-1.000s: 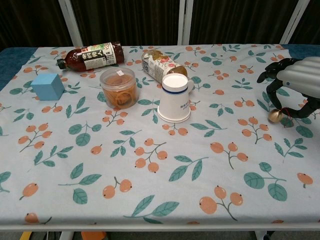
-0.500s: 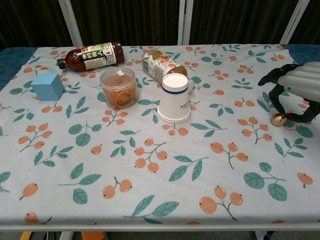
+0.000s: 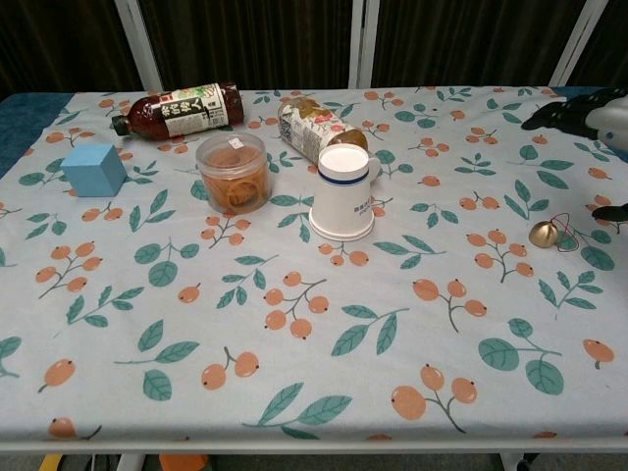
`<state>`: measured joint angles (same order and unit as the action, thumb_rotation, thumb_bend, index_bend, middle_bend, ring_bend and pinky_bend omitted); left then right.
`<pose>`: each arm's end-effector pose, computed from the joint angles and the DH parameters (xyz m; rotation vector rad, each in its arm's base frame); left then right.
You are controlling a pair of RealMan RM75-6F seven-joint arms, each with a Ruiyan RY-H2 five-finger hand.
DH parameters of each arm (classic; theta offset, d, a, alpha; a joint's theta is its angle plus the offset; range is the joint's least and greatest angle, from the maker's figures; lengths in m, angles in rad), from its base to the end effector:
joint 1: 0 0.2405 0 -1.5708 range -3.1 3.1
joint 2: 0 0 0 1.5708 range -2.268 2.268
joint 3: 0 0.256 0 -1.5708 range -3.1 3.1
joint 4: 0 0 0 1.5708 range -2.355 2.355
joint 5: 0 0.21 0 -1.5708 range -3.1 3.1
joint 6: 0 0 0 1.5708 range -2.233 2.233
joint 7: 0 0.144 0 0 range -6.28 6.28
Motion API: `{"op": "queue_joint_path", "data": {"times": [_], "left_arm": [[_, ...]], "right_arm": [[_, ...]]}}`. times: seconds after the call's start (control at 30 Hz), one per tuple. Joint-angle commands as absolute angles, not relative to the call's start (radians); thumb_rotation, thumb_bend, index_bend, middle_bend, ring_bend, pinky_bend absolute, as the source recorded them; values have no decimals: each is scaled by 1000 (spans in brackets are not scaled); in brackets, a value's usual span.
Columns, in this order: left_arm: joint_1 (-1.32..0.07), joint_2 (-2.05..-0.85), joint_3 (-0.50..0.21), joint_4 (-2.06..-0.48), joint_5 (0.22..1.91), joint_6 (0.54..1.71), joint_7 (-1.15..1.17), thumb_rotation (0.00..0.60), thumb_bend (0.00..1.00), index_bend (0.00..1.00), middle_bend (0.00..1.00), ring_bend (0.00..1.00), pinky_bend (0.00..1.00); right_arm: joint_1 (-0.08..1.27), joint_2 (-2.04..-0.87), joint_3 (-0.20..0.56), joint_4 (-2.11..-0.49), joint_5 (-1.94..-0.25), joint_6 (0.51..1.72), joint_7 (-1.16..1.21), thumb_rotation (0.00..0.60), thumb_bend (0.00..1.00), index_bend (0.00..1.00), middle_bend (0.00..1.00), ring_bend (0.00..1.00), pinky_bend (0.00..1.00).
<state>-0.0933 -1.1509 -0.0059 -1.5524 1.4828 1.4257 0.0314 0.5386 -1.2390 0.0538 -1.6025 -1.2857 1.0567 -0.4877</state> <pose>-0.3279 0.1746 0.1419 -1.4468 -0.9345 -0.7940 -0.2366 -0.2990 0.0726 1.8785 -0.6356 0.6136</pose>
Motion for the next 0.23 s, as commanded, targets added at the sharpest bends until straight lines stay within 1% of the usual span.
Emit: {"op": "queue_joint_path", "data": {"times": [0.03,0.13,0.23], "left_arm": [[-92,-1150,-8,-1557,1486,1433,32,600,0,36,1,0,6],[-90,-1148,-11,-1562,1492,1444,37,600,0,36,0,0,6],[-90,-1142,-13,-1566,1493,1449,42,600,0,36,1,0,5]], "right_arm": [[397,-1176,17,-1619,-1435,1305,-344,600,89,0,0,0,0],[305,-1169,-8,-1570,-1507,1455,-219,600,87,0,0,0,0],[233,-1181,-25,-1507,-1534,1553,-146,600,87,0,0,0,0]]}}
